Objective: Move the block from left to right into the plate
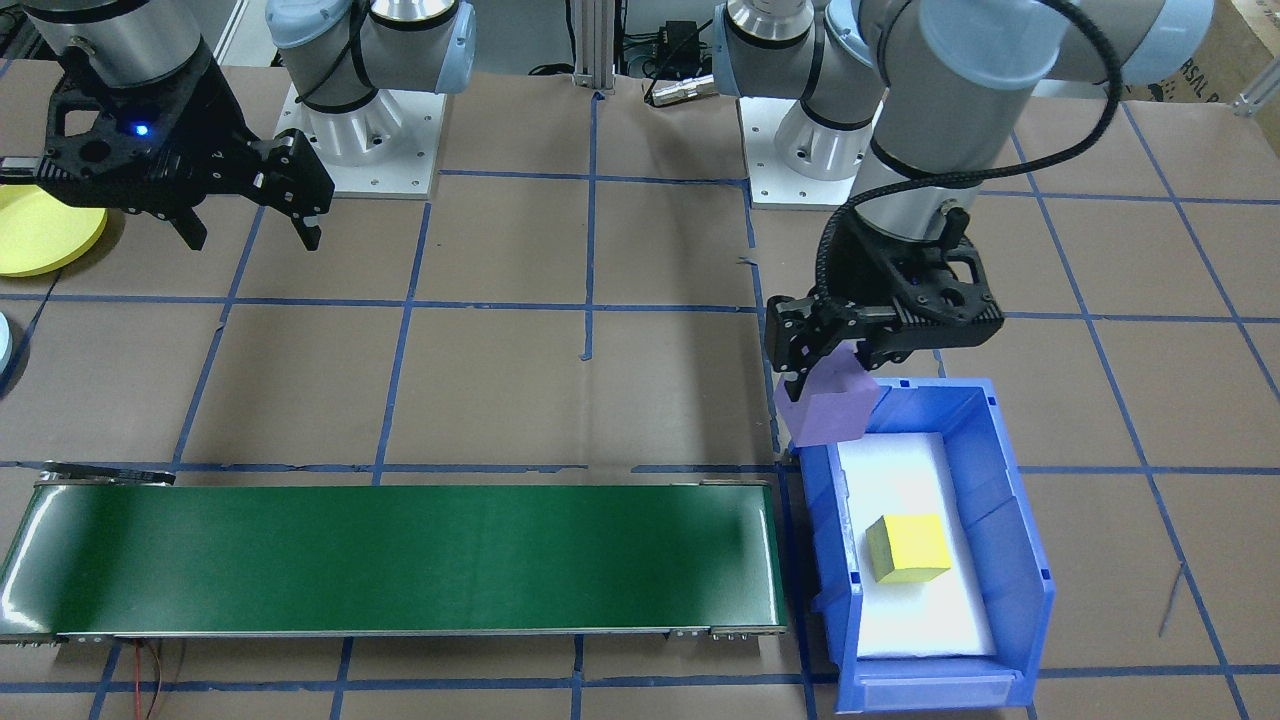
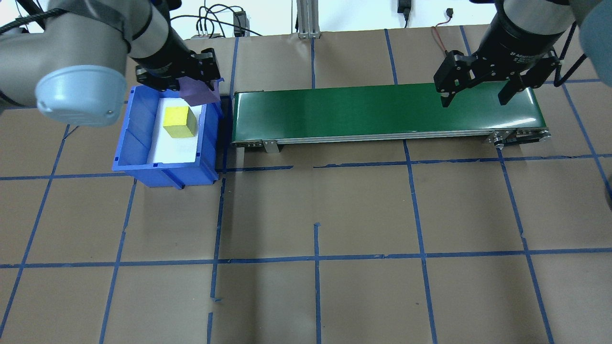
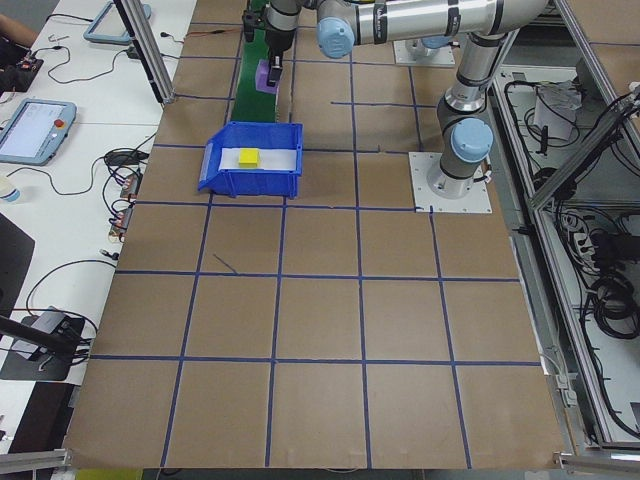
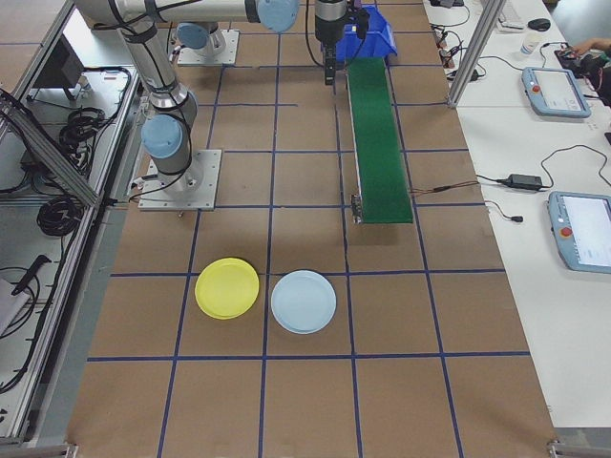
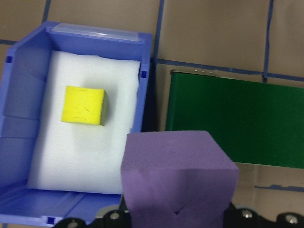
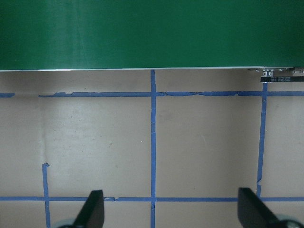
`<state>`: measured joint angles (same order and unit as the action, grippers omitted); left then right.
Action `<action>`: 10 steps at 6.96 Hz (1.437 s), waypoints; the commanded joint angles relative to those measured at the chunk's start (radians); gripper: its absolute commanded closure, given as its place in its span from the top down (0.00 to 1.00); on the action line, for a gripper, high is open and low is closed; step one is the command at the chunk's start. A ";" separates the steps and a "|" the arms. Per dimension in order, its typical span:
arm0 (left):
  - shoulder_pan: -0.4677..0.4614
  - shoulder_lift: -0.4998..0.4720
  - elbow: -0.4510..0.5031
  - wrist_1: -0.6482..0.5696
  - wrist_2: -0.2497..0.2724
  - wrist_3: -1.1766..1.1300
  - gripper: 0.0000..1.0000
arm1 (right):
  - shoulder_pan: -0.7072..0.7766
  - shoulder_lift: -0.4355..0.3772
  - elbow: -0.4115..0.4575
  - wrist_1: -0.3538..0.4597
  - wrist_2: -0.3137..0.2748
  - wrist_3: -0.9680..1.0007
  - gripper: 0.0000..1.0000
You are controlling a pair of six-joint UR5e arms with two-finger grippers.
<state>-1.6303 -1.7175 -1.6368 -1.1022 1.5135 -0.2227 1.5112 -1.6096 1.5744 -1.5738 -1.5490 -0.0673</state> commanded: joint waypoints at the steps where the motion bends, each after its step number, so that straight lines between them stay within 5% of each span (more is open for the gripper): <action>1: -0.045 -0.228 0.002 0.237 -0.015 -0.043 0.19 | 0.001 0.002 0.003 -0.009 0.001 -0.003 1.00; 3: -0.046 -0.315 0.002 0.288 -0.027 -0.047 0.25 | 0.001 0.002 0.003 -0.011 0.001 0.001 1.00; 5: -0.048 -0.308 0.003 0.289 -0.026 -0.047 1.00 | -0.002 -0.003 0.001 -0.005 0.000 0.003 1.00; 10: 0.016 -0.202 0.122 0.075 -0.009 -0.005 1.00 | 0.000 -0.001 0.001 -0.008 0.000 0.003 1.00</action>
<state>-1.6526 -1.9316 -1.5665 -0.9486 1.5044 -0.2509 1.5109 -1.6108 1.5766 -1.5814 -1.5493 -0.0644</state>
